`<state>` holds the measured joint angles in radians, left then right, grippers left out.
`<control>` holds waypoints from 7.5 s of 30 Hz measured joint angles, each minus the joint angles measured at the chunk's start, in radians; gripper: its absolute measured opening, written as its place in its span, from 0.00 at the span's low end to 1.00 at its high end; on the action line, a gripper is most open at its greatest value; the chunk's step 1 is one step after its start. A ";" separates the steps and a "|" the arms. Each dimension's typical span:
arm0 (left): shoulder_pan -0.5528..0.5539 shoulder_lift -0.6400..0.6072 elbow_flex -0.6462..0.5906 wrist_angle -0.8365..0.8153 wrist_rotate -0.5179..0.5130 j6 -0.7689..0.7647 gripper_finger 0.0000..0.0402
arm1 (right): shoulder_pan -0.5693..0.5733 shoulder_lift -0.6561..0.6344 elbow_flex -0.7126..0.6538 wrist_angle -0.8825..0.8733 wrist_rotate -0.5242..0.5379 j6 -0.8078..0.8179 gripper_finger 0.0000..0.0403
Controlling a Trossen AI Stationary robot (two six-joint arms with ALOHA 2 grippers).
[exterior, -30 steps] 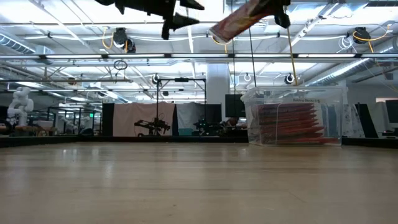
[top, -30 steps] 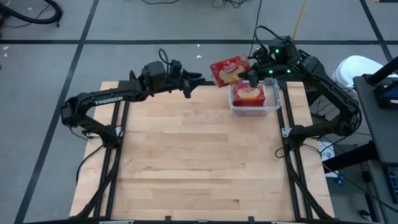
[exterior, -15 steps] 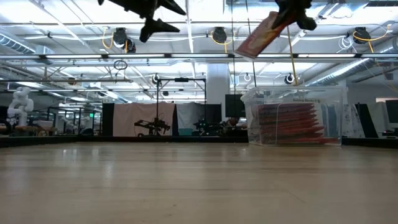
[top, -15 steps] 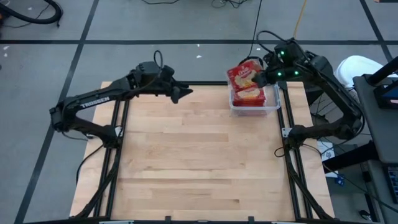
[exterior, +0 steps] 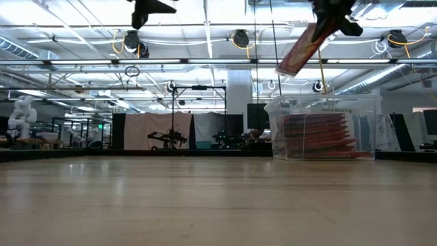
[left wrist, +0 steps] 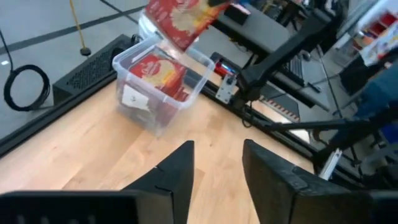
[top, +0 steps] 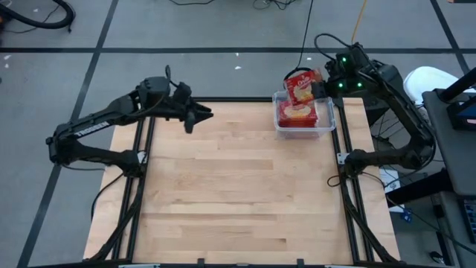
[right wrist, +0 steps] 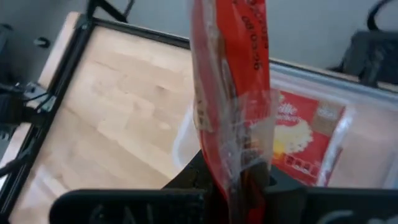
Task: Sort popcorn bags into baskets
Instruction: Put the popcorn bag into the transparent container, then return to Home Position
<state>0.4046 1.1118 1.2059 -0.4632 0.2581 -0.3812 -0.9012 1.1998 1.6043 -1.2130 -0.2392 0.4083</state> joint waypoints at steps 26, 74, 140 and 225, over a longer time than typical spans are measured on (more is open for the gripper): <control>-0.003 -0.041 0.000 -0.066 -0.049 0.059 0.29 | -0.112 -0.002 -0.488 0.428 -0.185 0.218 0.05; 0.003 -0.038 0.000 -0.056 -0.123 0.090 0.29 | -0.095 -0.073 -0.687 0.519 0.037 0.174 0.26; -0.113 -0.194 -0.267 0.102 -0.099 0.354 0.00 | 0.020 -0.783 -0.735 0.827 -0.232 -0.448 0.00; -0.297 -0.718 -1.154 0.713 -0.270 0.373 0.00 | 0.939 -0.829 -1.567 1.613 0.370 -0.495 0.00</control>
<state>0.1078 0.3933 0.0516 0.2498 -0.0117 -0.0086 0.0380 0.3713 0.0372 0.3997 0.1310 -0.0869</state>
